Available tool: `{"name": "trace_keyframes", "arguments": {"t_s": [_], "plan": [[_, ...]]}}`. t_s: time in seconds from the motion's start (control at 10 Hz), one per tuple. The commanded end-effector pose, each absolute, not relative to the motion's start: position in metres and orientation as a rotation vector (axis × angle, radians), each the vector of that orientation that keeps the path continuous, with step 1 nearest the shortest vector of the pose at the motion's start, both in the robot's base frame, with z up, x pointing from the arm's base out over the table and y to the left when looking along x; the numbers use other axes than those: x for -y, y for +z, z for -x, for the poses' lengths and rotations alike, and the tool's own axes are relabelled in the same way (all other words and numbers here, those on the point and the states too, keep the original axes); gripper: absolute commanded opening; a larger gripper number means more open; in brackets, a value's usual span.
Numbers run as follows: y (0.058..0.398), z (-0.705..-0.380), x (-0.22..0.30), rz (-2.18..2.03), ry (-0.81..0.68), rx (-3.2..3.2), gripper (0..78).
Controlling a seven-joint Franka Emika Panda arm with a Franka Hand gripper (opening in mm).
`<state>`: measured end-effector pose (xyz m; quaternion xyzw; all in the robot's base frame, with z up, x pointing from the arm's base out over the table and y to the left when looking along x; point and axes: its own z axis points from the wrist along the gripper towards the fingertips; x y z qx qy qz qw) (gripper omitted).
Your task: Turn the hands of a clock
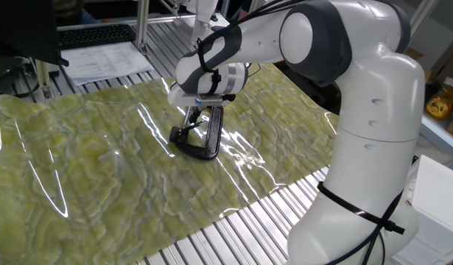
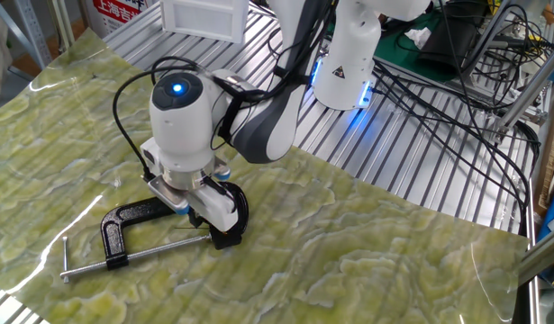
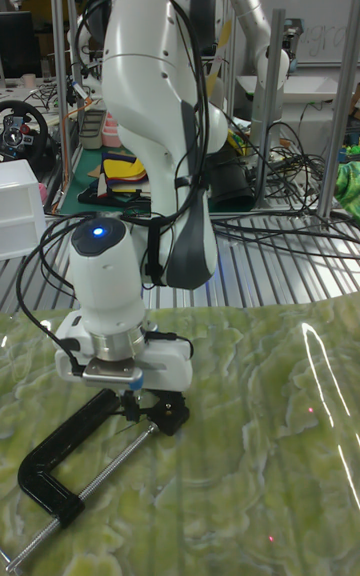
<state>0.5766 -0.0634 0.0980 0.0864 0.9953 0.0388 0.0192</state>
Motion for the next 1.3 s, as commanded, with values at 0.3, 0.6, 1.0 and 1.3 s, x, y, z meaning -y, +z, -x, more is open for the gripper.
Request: {"name": "trace_keyframes", "arguments": {"t_s": [0.3,0.6,1.0,1.3], "plan": [[0.102,-0.574,0.06,-0.249,0.109,-3.095,0.0],[0.112,-0.581,0.062,-0.111,0.09,-3.142,0.0],[0.112,-0.581,0.062,-0.15,0.103,-3.143,0.0],[0.112,-0.582,0.062,-0.164,0.093,-3.139,0.0]]}}
